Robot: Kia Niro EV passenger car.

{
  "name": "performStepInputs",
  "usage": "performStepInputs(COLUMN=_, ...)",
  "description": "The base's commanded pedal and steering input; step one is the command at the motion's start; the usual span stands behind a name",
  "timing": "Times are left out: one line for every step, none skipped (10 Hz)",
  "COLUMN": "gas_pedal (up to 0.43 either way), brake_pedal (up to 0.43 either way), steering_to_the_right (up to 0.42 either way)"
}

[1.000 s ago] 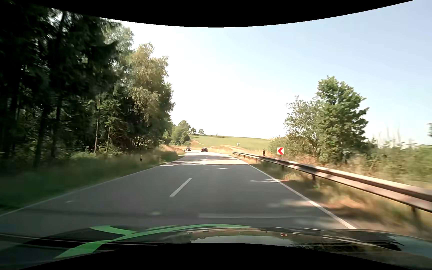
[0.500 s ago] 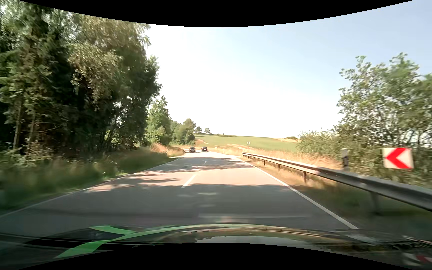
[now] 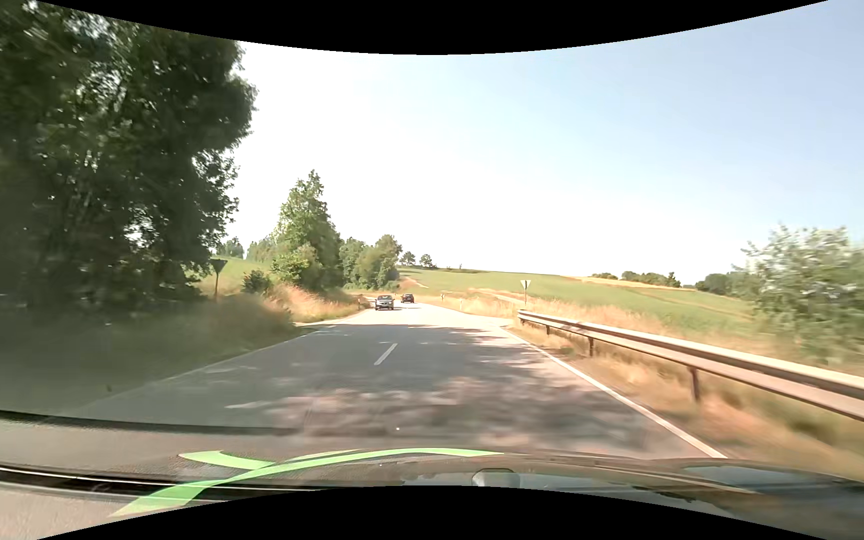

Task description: Follow the waypoints while adhering to traffic rules and regulations

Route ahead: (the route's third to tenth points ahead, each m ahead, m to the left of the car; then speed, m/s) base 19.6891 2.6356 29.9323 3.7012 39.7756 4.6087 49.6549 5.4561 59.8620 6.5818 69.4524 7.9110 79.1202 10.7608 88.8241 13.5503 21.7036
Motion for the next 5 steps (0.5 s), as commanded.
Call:
performStepInputs(gas_pedal=0.319, brake_pedal=0.000, steering_to_the_right=-0.019)
performStepInputs(gas_pedal=0.319, brake_pedal=0.000, steering_to_the_right=-0.019)
performStepInputs(gas_pedal=0.319, brake_pedal=0.000, steering_to_the_right=-0.019)
performStepInputs(gas_pedal=0.319, brake_pedal=0.000, steering_to_the_right=-0.020)
performStepInputs(gas_pedal=0.319, brake_pedal=0.000, steering_to_the_right=-0.020)
